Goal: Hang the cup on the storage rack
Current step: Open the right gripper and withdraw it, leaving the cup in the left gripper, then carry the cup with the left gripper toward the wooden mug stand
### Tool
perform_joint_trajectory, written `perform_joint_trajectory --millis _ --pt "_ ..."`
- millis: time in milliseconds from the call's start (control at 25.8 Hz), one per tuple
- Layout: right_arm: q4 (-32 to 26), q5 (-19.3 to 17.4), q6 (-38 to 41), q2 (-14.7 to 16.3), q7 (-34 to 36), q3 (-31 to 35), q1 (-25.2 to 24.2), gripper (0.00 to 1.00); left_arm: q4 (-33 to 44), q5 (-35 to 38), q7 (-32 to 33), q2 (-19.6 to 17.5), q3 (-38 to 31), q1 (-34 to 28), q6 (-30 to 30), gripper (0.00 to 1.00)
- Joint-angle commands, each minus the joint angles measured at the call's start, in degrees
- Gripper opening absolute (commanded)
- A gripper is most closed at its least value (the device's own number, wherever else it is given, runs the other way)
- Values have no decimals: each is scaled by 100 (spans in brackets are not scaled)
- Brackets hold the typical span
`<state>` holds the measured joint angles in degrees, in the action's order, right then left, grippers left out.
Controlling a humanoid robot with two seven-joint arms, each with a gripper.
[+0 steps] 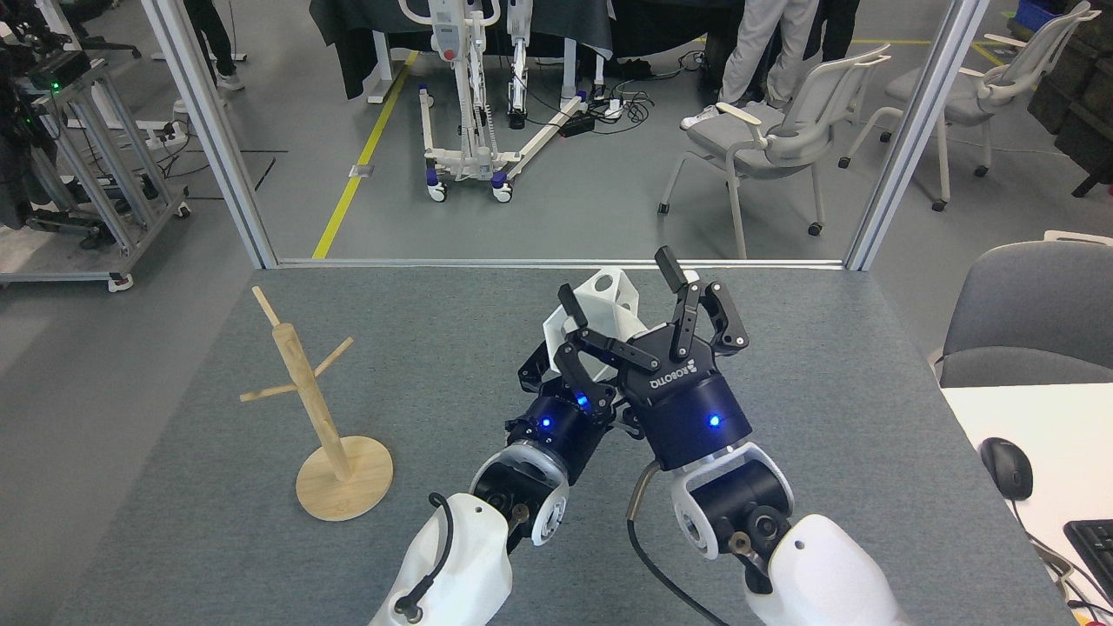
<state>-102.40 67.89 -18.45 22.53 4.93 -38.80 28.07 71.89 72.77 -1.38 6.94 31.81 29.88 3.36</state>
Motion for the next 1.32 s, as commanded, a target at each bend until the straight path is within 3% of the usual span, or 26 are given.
perform_joint_trajectory --millis 0,194,387,619,697,929,1277 --pt "18 -162 -1 41 35 285 31 99 9 1 -21 0 0 0 -2 0" --pt "396 -619 25 252 26 1147 23 99 123 71 -135 -17 0 0 -10 0" --pt "1257 -1041 307 595 17 1832 -65 99 203 238 -284 -35 0 0 -19 0" --pt "3279 -1059 764 753 17 2026 -241 99 493 669 -293 -237 -8 -79 42 0" --pt "3665 -1023 931 779 26 2026 -338 99 624 897 -293 -263 -8 -140 104 0" --pt "3815 -918 983 770 412 2026 -707 99 1310 1249 -601 -474 -8 -580 684 0" --pt "3868 -812 1018 691 1098 1920 -1419 99 2347 1688 -1418 -958 18 -1775 2213 0"
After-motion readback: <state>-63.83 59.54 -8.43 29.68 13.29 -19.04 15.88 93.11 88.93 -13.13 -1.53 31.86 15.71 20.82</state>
